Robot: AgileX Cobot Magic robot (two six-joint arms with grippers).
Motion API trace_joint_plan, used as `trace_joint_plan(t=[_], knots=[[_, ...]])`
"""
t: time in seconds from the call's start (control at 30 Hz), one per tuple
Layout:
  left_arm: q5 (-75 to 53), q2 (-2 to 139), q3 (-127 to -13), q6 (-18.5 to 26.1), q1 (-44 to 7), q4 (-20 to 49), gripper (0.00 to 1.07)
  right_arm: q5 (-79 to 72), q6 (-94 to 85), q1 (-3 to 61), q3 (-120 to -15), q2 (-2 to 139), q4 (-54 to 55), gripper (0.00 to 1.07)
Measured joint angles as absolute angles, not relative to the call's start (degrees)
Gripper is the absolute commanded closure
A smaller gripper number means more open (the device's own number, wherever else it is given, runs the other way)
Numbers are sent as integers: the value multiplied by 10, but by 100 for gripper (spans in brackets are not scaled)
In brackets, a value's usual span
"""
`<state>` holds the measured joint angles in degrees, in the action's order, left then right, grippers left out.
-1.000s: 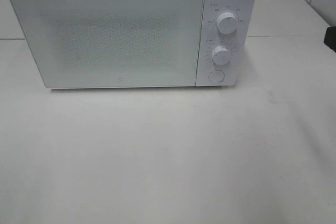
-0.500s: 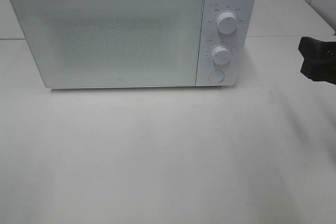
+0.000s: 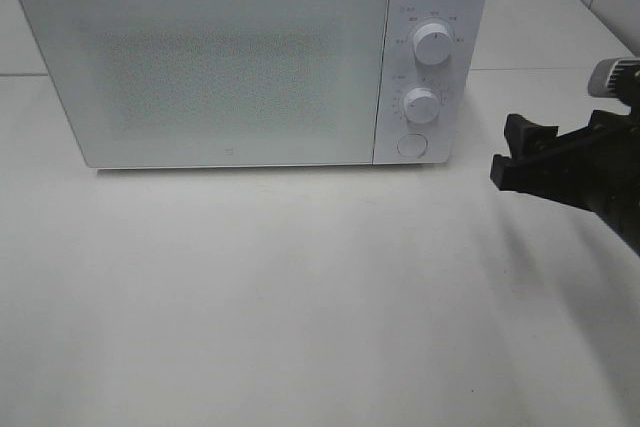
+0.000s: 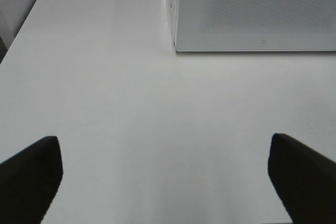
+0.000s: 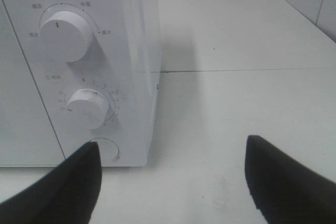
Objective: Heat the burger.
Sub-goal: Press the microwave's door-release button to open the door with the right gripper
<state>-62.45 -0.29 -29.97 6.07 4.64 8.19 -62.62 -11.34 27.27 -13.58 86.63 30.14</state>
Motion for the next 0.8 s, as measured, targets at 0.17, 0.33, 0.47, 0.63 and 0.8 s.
trace_joint_plan(t=[0.17, 0.33, 0.47, 0.63, 0.8], knots=[[-625, -3, -300, 61, 46, 82, 7, -654, -120, 344, -150, 913, 371, 34], [-625, -3, -300, 61, 46, 82, 7, -656, -141, 409, -192, 964, 427, 34], [-625, -3, -300, 61, 46, 82, 7, -656, -147, 423, -205, 979, 437, 34], [-625, -3, -300, 61, 46, 82, 7, -655, -147, 429, -213, 985, 442, 38], [-625, -3, -300, 61, 46, 82, 7, -655, -88, 429, -214, 985, 442, 51]])
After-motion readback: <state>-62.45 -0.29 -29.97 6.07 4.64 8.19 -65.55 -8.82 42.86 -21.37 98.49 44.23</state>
